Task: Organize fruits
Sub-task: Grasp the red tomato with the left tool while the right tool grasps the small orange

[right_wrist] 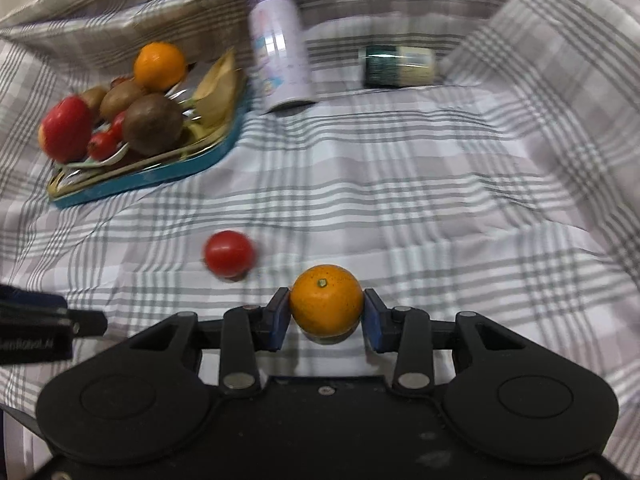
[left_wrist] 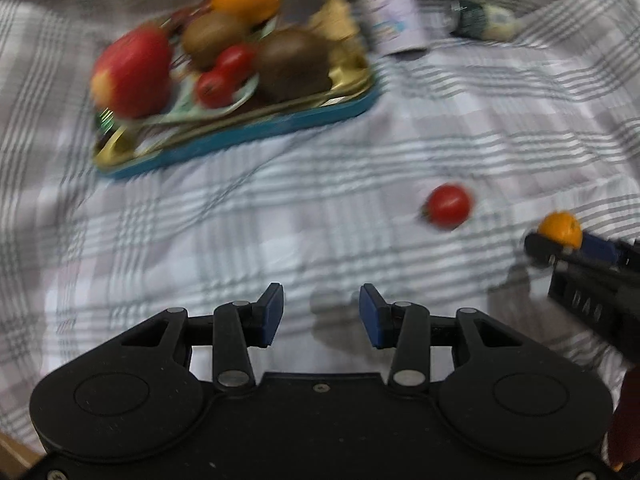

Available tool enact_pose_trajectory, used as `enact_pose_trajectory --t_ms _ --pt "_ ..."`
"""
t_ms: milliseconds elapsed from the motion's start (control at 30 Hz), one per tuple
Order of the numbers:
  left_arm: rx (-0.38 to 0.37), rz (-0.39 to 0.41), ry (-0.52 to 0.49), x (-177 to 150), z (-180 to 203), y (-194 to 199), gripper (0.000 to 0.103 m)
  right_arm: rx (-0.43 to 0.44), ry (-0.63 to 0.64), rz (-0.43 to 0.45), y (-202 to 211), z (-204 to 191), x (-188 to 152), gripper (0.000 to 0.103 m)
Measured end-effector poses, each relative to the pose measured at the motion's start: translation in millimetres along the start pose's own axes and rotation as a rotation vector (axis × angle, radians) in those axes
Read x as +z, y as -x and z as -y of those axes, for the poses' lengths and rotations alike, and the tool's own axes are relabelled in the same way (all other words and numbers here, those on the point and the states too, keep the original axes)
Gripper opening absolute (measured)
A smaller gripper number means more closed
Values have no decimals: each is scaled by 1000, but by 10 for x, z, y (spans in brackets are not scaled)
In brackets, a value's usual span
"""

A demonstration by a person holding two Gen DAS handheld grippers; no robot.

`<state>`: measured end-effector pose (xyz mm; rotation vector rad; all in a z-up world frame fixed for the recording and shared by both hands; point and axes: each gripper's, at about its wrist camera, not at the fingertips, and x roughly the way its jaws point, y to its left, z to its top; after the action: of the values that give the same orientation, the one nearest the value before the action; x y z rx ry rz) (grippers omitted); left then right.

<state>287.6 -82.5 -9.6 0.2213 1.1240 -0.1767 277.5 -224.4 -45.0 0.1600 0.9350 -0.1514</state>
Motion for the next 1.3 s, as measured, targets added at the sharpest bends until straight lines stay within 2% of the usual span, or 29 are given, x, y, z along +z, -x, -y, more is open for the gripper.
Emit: enact_pose_trajectory --t_ms 300,533,1033,1200,1267,1300 --pt "-74 49 -33 301 496 -150 51 -68 -27 0 31 275 -164 40" --pt "-95 46 -31 399 646 -268 51 -87 13 31 41 208 -239 40" --pt "-96 37 -27 432 651 -492 52 -115 44 74 -2 163 -299 41" --pt "-98 60 -2 448 638 -513 52 -119 56 83 -6 148 -322 41" --pt "-94 69 0 449 639 -518 50 -117 52 83 -2 159 -324 41" --pt "-97 74 -3 441 644 -519 44 -117 51 83 1 158 -328 41"
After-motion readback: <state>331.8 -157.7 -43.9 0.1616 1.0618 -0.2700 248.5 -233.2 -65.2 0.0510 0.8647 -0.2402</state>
